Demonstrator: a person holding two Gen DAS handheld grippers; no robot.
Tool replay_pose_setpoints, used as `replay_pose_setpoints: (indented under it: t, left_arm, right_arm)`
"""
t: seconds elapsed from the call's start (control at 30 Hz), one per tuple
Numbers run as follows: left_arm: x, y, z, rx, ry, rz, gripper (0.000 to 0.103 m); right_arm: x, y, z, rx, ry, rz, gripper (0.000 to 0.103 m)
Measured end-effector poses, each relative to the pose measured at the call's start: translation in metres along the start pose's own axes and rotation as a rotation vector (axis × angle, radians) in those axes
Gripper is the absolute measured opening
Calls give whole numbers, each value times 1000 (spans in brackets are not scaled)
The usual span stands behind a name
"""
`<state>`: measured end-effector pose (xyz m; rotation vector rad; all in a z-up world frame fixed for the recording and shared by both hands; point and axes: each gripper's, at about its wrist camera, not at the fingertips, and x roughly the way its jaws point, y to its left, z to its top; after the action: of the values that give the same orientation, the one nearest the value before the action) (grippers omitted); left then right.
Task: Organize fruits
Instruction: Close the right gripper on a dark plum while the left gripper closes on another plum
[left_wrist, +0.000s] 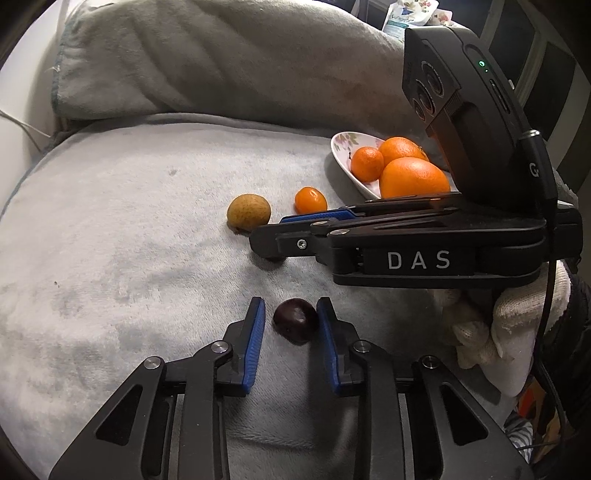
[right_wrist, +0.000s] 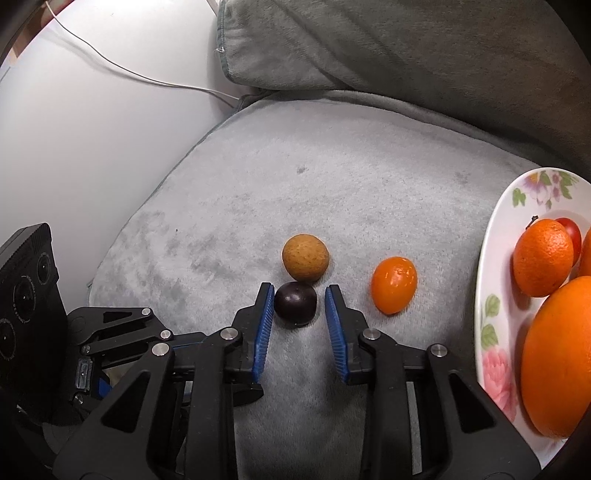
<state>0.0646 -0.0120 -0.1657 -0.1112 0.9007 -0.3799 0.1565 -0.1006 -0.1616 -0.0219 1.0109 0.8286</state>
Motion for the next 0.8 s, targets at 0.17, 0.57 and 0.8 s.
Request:
replay_pose_setpoints:
  t: [0.17, 0.57, 0.8]
  left_arm:
    - [0, 0, 1, -1, 0, -3, 22]
    - [-6, 1, 1, -10, -5, -6, 22]
    - [-14, 1, 1, -15, -16, -7, 22]
  right_arm:
    - [2, 3, 0, -9, 6, -3, 26]
    - [-6, 1, -3, -5, -11, -5, 23]
    - [-25, -2, -5, 10, -49, -5, 23]
